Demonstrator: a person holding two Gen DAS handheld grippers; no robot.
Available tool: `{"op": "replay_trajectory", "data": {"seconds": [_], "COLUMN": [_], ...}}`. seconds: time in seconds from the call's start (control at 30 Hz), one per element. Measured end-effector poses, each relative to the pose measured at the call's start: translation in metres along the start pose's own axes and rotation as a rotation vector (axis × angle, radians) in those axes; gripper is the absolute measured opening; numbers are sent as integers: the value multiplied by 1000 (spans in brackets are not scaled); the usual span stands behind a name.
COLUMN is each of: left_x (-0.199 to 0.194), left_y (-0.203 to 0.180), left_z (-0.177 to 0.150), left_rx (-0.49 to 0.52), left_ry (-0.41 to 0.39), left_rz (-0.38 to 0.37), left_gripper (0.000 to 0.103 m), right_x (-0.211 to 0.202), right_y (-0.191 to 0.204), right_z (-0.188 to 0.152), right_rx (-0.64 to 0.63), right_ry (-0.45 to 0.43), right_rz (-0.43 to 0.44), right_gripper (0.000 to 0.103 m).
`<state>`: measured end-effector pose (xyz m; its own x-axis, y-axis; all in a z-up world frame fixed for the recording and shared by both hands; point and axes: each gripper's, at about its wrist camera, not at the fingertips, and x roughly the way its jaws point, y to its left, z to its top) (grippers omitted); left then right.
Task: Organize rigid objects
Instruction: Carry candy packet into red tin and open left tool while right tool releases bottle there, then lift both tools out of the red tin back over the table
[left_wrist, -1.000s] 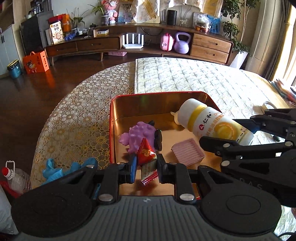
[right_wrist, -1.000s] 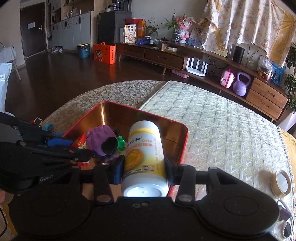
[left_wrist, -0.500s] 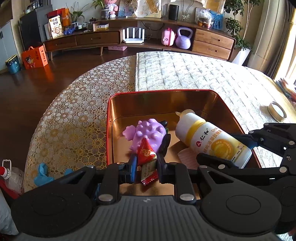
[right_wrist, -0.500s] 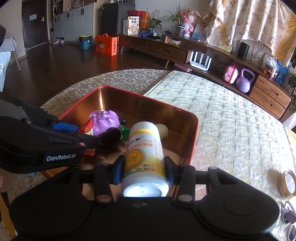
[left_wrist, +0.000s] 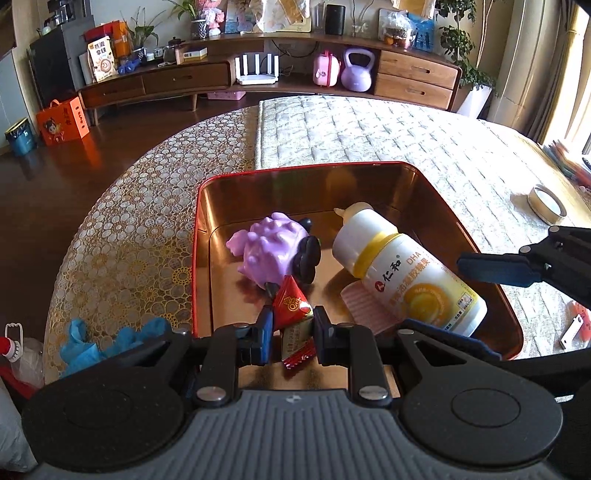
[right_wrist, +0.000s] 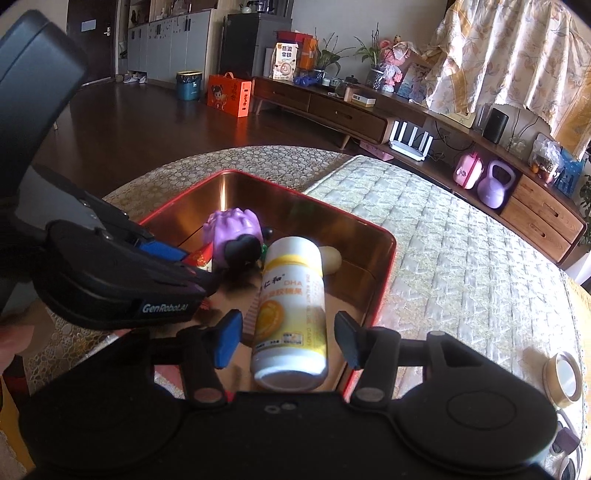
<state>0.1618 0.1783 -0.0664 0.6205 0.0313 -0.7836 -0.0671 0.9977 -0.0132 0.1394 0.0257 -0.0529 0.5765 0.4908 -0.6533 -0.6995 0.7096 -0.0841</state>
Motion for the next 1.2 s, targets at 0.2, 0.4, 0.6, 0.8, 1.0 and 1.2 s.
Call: {"op": "replay_trajectory", "data": {"seconds": [0.2, 0.4, 0.6, 0.8, 1.0, 1.2], "left_x": [-4, -9, -16, -29, -45, -65], "left_y": [-3, -6, -7, -9, -17, -33], "left_z": [-5, -9, -12, -14, -15, -17], "left_rx": [1, -11, -31, -35, -33, -23], "left_ry": [13, 26, 17, -23, -53, -100], "left_rz": [16, 25, 15, 18, 27, -1], "left_gripper": [22, 24, 31, 62, 62, 68], "right_x": [-18, -33, -53, -70, -87, -107], "right_y": [-7, -16, -24, -35, -42, -54], "right_z": [-4, -7, -12, -20, -32, -44], "right_rx": [48, 106, 149, 200, 237, 278], "right_ry": [-17, -30, -50, -65, -85, -114], "right_rz": [20, 46, 65, 57, 44, 27], "right_gripper": [61, 64, 67, 74, 79, 87]}}
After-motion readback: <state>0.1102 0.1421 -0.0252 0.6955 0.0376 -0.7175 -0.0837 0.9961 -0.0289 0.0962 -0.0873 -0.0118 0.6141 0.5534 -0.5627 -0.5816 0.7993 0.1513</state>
